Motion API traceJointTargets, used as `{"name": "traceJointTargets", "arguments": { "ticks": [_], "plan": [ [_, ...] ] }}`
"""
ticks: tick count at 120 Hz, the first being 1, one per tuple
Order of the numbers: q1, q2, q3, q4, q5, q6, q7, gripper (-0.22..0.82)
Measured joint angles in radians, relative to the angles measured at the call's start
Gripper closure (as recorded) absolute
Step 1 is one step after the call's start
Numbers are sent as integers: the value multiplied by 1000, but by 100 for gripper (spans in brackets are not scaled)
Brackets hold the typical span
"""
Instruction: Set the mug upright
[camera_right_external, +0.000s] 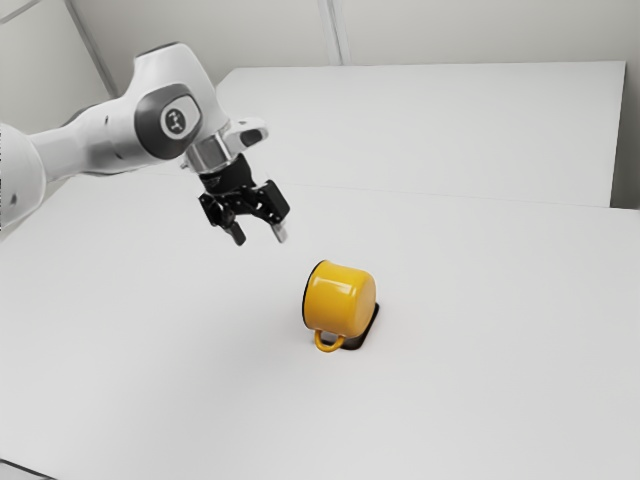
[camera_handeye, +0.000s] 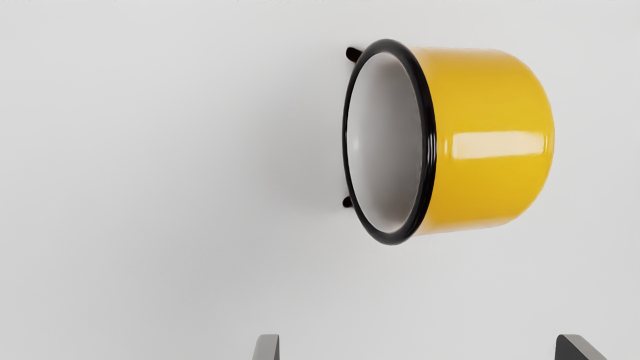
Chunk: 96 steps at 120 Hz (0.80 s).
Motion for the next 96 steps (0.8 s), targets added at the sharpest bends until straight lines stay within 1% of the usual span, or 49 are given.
{"name": "traceJointTargets", "arguments": {
  "ticks": [50,96],
  "plan": [
    [27,55,-1,-126,-189,189,139,0],
    [18,132,-3,-149,-396,291,301,0]
  ]
}}
